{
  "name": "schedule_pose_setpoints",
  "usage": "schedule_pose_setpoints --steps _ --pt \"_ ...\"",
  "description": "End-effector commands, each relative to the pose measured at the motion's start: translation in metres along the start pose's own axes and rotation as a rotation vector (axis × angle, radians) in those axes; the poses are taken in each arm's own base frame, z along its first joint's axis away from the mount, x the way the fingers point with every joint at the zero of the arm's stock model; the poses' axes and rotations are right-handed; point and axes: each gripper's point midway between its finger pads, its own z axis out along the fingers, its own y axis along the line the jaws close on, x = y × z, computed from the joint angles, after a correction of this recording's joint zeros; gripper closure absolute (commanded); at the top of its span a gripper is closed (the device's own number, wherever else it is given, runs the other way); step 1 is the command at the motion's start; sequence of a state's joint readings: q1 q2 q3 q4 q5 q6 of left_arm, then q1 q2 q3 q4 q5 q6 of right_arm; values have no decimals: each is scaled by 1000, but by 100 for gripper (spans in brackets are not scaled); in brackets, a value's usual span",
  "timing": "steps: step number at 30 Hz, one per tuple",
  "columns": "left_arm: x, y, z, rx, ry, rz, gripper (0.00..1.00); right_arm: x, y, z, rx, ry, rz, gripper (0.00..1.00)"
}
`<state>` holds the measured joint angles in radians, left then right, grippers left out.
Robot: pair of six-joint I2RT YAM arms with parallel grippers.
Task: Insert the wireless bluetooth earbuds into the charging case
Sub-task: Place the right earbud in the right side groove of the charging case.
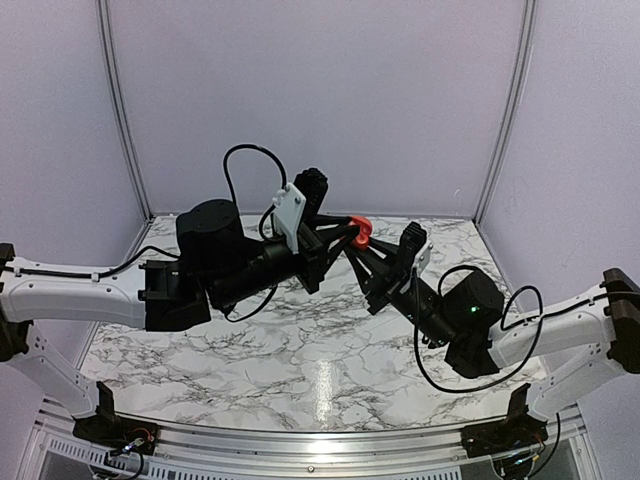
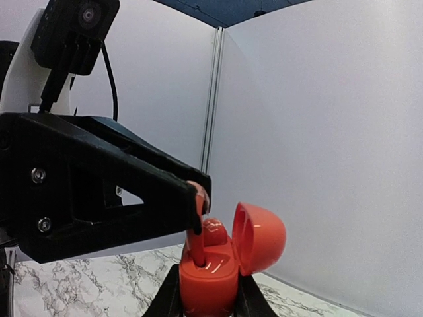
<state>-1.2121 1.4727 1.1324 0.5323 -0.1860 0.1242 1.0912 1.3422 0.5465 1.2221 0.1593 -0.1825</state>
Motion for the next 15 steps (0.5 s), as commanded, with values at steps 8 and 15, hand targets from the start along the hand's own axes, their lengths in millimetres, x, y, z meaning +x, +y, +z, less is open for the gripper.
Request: schedule_pose_setpoints --steps 8,15 --pt "1 5 0 -36 -6 5 76 -34 -10 2 48 -93 41 100" --pt "1 6 0 -38 -4 7 72 -32 -8 3 38 -84 39 100"
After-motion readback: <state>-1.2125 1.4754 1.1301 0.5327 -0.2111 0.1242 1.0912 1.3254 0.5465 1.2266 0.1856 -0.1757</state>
